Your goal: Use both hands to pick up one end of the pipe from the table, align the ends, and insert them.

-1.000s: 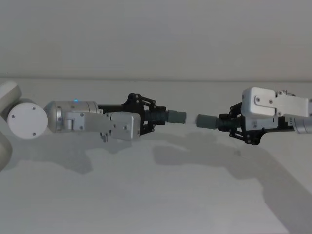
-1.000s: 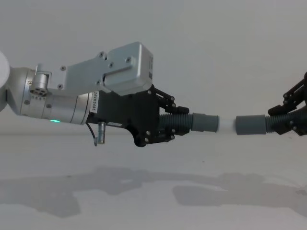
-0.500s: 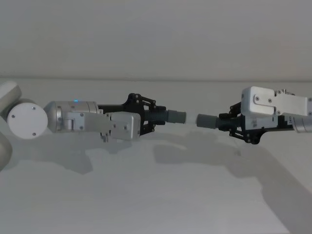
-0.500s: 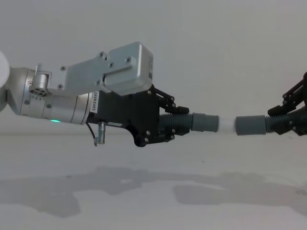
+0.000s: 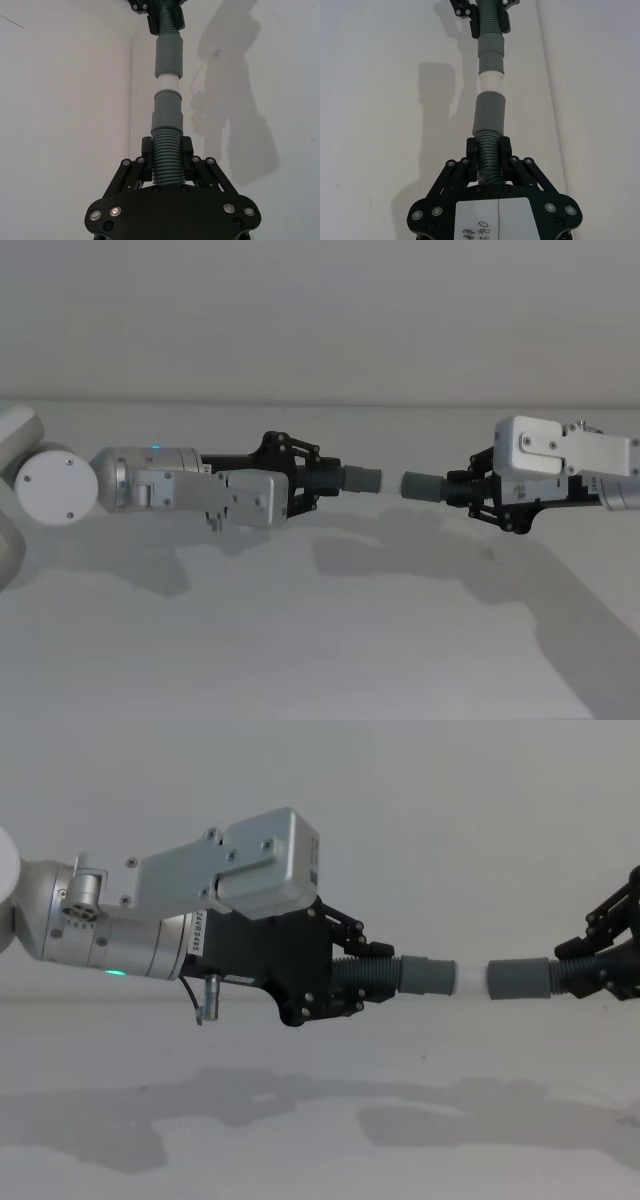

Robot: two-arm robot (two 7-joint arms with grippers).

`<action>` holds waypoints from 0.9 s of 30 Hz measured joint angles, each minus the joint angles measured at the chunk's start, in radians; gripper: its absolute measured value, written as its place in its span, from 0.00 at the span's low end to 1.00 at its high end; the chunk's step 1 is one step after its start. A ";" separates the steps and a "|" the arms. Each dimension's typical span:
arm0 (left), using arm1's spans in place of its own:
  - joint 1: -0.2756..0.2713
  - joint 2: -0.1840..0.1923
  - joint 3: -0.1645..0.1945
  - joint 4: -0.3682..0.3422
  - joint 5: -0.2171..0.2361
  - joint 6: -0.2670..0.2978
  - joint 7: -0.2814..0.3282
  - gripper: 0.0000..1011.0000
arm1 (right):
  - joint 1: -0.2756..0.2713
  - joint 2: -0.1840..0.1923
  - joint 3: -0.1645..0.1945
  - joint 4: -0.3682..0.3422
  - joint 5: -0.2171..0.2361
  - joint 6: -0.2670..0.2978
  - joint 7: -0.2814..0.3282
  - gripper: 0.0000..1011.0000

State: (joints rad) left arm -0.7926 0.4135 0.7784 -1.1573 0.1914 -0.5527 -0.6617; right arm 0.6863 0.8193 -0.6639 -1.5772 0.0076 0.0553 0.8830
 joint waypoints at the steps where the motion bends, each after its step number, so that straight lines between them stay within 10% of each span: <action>1: 0.000 0.000 0.000 0.000 0.000 0.000 0.000 0.32 | 0.000 0.000 0.000 0.000 0.000 -0.001 0.000 0.25; 27: 0.000 0.000 0.000 0.000 0.000 0.000 0.000 0.32 | 0.002 -0.012 -0.002 0.010 0.009 -0.016 -0.007 0.25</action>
State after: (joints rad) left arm -0.7926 0.4135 0.7784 -1.1573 0.1914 -0.5526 -0.6618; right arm 0.6882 0.8069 -0.6655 -1.5670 0.0167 0.0393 0.8764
